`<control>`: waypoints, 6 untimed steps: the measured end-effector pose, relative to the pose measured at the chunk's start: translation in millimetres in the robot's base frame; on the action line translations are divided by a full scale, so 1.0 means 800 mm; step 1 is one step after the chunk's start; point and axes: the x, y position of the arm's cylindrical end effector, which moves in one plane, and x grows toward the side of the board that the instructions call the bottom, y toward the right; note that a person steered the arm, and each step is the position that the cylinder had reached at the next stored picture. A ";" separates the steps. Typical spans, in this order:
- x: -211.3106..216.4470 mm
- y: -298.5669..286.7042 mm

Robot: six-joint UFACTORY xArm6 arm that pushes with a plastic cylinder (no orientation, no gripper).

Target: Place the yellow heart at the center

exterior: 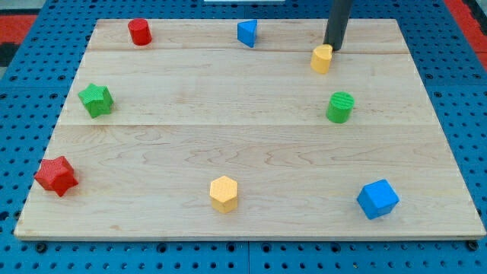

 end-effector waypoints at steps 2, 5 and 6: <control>0.072 -0.023; 0.078 -0.155; 0.036 -0.093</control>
